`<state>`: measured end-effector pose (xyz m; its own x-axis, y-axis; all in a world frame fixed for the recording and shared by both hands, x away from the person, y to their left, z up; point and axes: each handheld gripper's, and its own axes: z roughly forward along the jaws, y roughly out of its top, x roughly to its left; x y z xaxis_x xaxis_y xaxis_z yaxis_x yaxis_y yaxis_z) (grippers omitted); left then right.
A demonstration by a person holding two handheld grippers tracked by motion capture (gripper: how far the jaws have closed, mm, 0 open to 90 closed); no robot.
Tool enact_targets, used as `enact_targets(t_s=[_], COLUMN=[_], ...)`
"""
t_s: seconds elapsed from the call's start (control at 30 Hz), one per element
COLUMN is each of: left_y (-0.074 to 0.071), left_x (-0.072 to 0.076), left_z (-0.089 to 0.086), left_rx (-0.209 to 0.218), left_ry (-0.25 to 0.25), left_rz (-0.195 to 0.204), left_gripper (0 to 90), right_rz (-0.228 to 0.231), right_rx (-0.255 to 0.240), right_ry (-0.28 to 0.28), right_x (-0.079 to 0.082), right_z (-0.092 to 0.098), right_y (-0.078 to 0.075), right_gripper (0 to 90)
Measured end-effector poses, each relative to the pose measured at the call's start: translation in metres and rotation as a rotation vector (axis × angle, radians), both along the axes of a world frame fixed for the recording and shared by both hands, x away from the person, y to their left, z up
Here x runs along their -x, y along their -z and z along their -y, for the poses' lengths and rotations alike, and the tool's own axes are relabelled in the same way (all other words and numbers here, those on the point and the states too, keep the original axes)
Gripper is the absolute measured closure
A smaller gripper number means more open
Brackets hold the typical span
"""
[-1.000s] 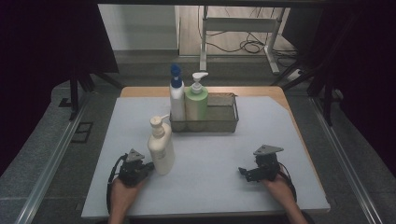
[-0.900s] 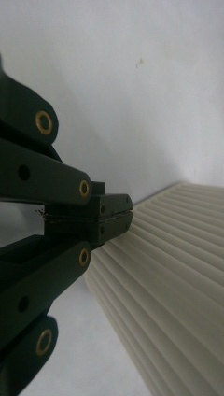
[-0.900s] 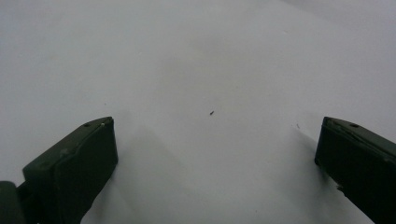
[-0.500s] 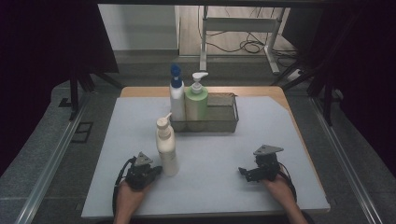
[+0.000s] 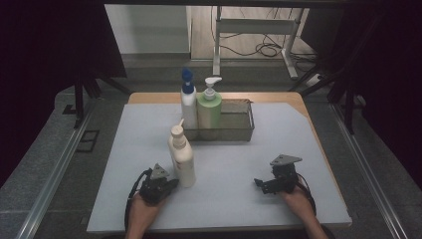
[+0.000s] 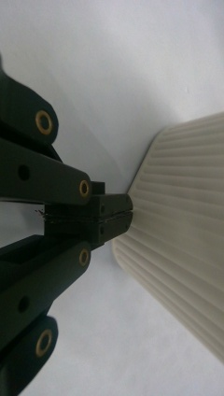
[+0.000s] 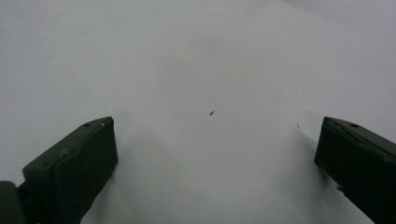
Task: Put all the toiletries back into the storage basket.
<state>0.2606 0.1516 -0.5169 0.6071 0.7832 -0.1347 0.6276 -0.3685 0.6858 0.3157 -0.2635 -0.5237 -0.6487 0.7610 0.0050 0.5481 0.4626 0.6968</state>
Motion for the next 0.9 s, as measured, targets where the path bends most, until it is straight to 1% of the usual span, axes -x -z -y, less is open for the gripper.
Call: enact_targets(t_s=[0.33, 0.5, 0.7, 0.8, 0.9], left_y=[-0.001, 0.0, 0.001, 0.0, 0.0], left_x=[-0.003, -0.005, -0.006, -0.006, -0.004], left_z=[0.014, 0.02, 0.021, 0.022, 0.022], left_rx=[-0.019, -0.015, -0.004, -0.005, -0.009], left_ry=[0.041, 0.048, 0.054, 0.06, 0.058], left_rz=[0.013, 0.017, 0.015, 0.015, 0.022], left_gripper=[89.1, 89.0, 88.8, 86.0, 81.3], right_rz=[0.0, 0.0, 0.0, -0.001, 0.002], right_rx=[0.0, 0.0, 0.0, -0.001, 0.0], right_ry=[0.0, 0.0, 0.0, 0.0, -0.001], right_x=[0.0, 0.0, 0.0, 0.0, 0.0], right_z=[0.0, 0.0, 0.0, 0.0, 0.0], right_y=[0.0, 0.0, 0.0, 0.0, 0.0], right_gripper=[0.0, 0.0, 0.0, 0.0, 0.0])
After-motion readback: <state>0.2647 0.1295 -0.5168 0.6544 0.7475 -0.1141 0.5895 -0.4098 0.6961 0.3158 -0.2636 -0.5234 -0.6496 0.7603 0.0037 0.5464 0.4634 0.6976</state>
